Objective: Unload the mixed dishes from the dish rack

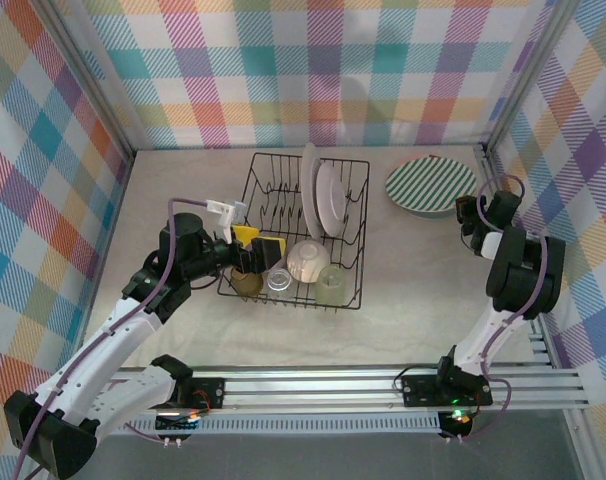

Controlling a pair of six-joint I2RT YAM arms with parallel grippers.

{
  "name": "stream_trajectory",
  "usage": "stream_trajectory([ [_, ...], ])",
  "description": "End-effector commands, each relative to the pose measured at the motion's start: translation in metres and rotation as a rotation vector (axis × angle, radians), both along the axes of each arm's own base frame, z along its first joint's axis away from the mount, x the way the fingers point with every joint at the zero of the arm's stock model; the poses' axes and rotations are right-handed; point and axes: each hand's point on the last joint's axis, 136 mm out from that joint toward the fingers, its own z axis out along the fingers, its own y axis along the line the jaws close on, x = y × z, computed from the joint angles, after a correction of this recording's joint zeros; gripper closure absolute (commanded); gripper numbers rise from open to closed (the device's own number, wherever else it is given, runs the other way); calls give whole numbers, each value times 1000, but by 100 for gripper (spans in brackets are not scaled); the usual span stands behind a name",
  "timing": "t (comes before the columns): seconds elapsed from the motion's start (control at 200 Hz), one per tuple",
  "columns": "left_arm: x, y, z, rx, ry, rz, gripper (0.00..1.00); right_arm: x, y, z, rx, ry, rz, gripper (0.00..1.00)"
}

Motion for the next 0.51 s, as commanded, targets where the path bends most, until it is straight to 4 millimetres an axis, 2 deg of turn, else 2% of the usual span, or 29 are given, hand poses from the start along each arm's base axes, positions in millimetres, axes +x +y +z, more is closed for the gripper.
stream_trajectory([
  [0.0,0,1,9,-32,-31,-10,0,19,-5,33,-32,-128,40,100],
  [0.34,1,2,7,-24,-29,-5,0,18,-4,8,10,-72,64,98],
  [0.43,1,2,7,-21,-31,-2,0,11,-4,-1,14,-20,55,91],
  [0.5,1,2,6,-20,-30,-2,0,8,-5,-6,9,26,49,89],
])
